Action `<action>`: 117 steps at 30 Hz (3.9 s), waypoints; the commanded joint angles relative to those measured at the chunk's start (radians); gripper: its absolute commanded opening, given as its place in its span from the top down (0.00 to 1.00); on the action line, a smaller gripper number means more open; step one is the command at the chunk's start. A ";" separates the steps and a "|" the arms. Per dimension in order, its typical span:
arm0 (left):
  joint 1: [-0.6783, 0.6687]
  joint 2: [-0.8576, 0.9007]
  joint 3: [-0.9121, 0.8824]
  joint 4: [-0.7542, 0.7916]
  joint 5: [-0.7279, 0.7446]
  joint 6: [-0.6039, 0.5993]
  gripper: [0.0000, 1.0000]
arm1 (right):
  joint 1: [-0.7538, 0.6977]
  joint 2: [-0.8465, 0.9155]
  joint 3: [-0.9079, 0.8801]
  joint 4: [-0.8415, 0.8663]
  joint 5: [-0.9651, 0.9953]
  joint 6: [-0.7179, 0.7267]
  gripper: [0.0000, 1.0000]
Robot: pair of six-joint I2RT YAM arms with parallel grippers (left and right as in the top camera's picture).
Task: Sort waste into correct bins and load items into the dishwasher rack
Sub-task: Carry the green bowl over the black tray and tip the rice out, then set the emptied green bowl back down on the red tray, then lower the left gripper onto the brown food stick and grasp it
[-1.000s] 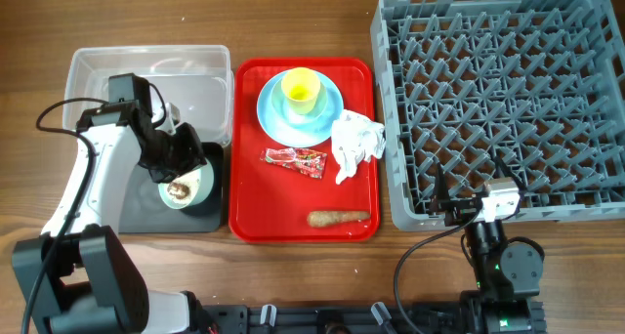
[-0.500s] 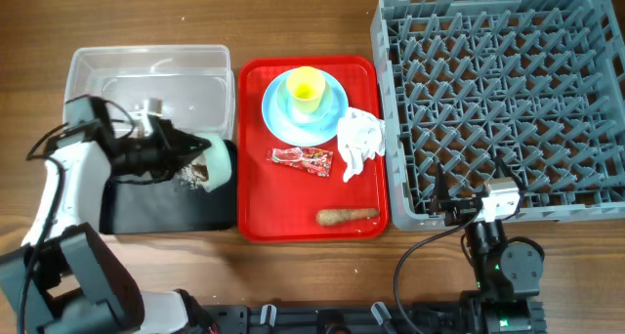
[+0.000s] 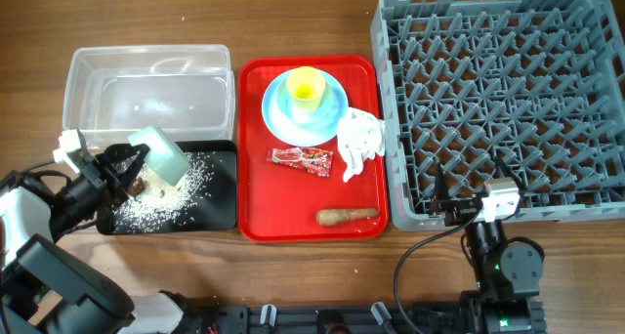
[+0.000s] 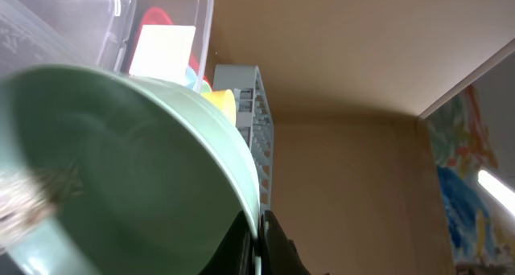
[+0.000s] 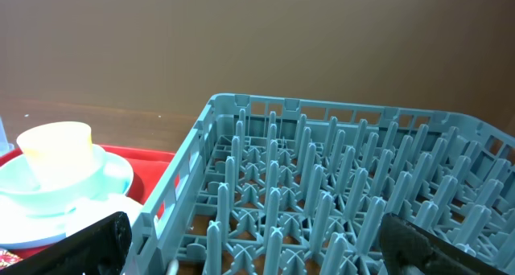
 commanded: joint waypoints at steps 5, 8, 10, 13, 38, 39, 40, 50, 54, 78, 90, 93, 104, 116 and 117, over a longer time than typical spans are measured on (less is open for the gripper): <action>0.007 -0.014 -0.006 0.005 0.107 0.031 0.96 | -0.003 -0.004 -0.001 0.003 0.006 -0.005 0.00; 0.007 -0.014 -0.006 -0.005 0.096 0.035 0.96 | -0.002 -0.004 -0.001 0.003 0.006 -0.005 0.00; -0.004 -0.014 -0.006 -0.044 0.074 0.039 0.96 | -0.003 -0.004 -0.001 0.003 0.006 -0.005 0.00; -0.014 -0.044 0.016 -0.071 0.057 0.033 0.96 | -0.003 -0.004 -0.001 0.003 0.006 -0.005 0.00; -1.474 -0.027 0.174 0.270 -1.326 -0.974 0.96 | -0.003 -0.004 -0.001 0.003 0.006 -0.005 0.00; -1.477 -0.003 0.174 0.284 -1.321 -0.974 0.96 | -0.003 -0.004 -0.001 0.003 0.006 -0.005 0.00; -1.480 0.013 0.174 0.296 -1.314 -0.974 0.96 | -0.002 -0.004 -0.001 0.003 0.006 -0.005 0.00; -1.479 0.027 0.191 0.303 -1.365 -0.895 0.51 | -0.003 -0.004 -0.001 0.003 0.006 -0.005 0.00; -1.536 -0.005 0.272 0.301 -1.364 -0.632 0.53 | -0.003 -0.004 -0.001 0.003 0.006 -0.005 0.00; -1.793 0.132 0.275 0.298 -1.330 -0.204 0.60 | -0.003 -0.004 -0.001 0.003 0.006 -0.005 0.00; -1.760 0.156 0.206 0.329 -1.307 -0.182 0.51 | -0.003 -0.004 -0.001 0.003 0.006 -0.005 0.00; -1.760 0.156 0.151 0.426 -1.312 -0.182 0.49 | -0.003 -0.004 -0.001 0.003 0.006 -0.004 0.00; -1.760 0.156 0.042 0.580 -1.376 -0.188 0.46 | -0.002 -0.004 -0.001 0.003 0.006 -0.005 0.00; -1.761 0.156 0.042 0.582 -1.375 -0.190 0.64 | -0.002 -0.004 -0.001 0.003 0.006 -0.005 0.00; -1.761 0.156 0.042 0.581 -1.375 -0.190 0.62 | -0.002 -0.004 -0.001 0.003 0.006 -0.005 0.00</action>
